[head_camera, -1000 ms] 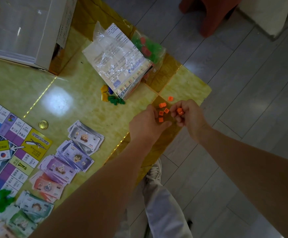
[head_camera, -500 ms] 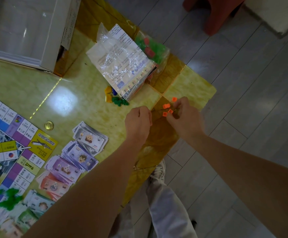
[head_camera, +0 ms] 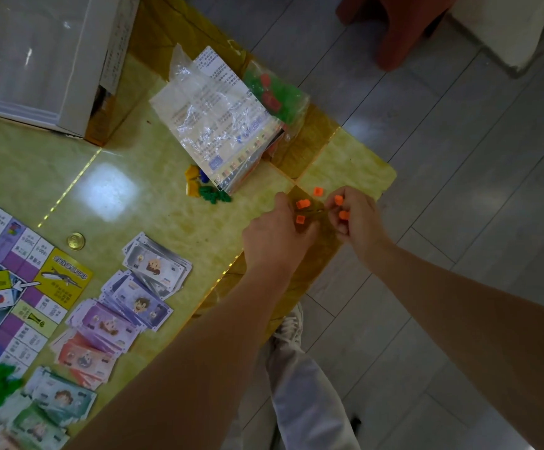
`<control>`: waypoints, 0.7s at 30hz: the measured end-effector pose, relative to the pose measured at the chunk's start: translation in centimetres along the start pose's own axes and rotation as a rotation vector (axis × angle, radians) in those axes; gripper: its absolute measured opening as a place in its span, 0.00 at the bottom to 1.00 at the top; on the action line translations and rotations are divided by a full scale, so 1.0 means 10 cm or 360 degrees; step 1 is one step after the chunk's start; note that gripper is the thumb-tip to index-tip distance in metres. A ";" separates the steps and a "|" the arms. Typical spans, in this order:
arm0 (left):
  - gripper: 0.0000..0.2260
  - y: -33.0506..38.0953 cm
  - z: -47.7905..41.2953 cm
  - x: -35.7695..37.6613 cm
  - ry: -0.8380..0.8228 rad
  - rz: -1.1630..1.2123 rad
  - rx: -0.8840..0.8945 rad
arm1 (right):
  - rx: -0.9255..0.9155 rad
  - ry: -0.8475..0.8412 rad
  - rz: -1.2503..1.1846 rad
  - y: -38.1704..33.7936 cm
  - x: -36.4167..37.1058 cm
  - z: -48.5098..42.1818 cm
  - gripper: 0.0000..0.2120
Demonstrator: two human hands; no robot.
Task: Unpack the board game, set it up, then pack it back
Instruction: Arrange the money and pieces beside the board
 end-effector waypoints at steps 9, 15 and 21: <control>0.11 -0.16 -0.06 -0.02 0.0047 0.0412 -0.0225 | -0.0395 0.0194 0.0498 -0.13 0.00 -0.10 0.18; 0.20 -0.23 -0.16 -0.10 0.0142 0.0755 -0.0396 | -0.0948 0.0151 0.1265 -0.16 0.07 -0.12 0.08; 0.07 -0.19 -0.20 -0.03 0.0020 0.0728 -0.0197 | -0.1115 0.0043 0.1312 -0.07 0.12 -0.19 0.04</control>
Point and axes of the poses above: each hand's wrist, its own z-axis away from the middle knuckle, its own x-axis out of the palm, y = z × x, the point moved 3 cm from there along -z, towards the middle knuckle, and after that the axes turned 15 degrees about y, right-handed, at the moved point
